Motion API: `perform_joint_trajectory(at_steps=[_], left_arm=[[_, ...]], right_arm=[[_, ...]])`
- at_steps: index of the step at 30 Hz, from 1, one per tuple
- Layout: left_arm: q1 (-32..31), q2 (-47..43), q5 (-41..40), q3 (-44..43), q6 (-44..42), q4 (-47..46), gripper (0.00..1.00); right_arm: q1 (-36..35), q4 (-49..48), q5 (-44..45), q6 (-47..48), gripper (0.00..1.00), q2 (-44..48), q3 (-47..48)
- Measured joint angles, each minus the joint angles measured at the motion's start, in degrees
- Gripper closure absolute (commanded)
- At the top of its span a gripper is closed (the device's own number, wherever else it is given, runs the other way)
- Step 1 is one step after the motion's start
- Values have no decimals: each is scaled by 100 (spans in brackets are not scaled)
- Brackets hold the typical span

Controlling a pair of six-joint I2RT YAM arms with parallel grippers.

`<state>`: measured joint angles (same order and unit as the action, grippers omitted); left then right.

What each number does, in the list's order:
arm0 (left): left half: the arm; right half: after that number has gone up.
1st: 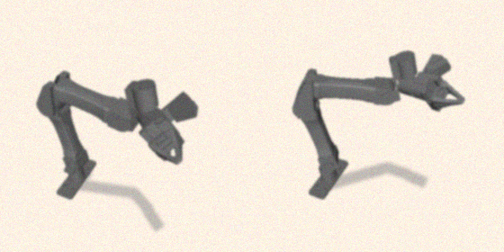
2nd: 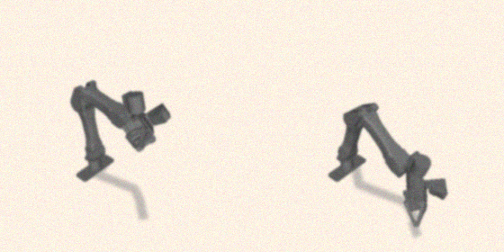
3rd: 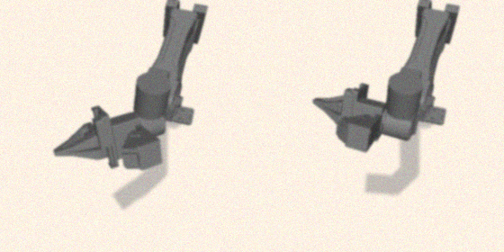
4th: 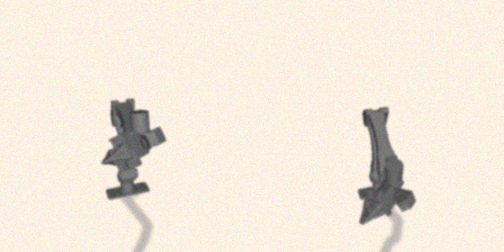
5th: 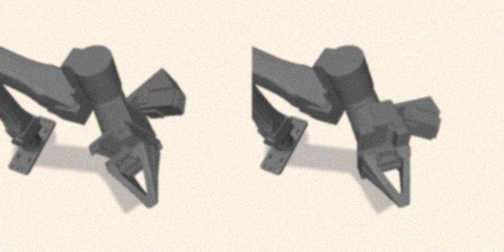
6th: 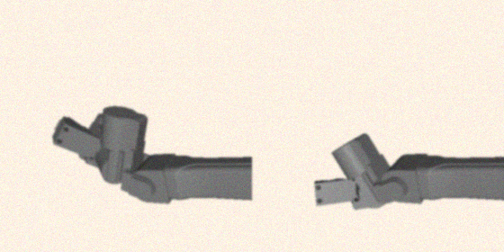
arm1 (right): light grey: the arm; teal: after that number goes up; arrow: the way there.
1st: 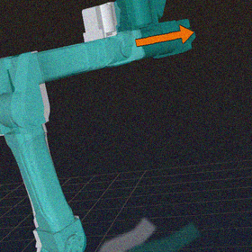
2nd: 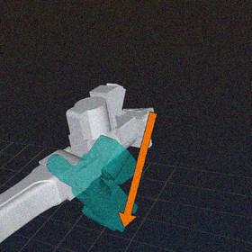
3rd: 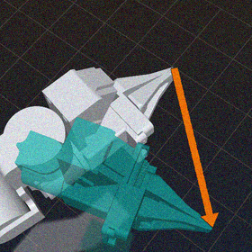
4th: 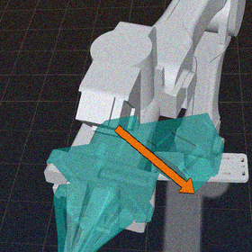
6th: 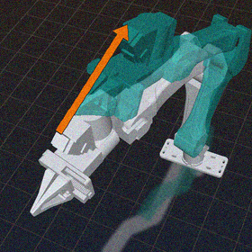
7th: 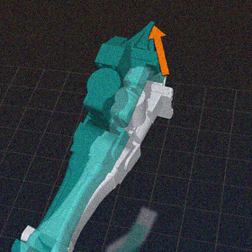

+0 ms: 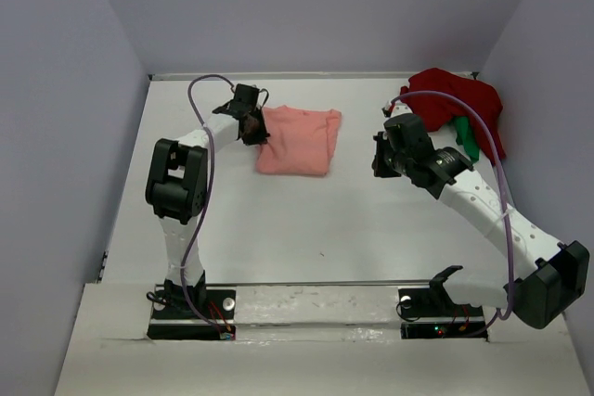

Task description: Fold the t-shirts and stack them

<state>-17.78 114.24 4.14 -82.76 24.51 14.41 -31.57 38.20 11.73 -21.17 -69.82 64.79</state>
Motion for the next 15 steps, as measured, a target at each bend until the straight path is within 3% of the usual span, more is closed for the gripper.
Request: perform_joint_trajectory(at_steps=[15], left_arm=[[549,680,-398,-1965,-372,837,100]], right_arm=[[0,42,-46,107,100,-111,0]])
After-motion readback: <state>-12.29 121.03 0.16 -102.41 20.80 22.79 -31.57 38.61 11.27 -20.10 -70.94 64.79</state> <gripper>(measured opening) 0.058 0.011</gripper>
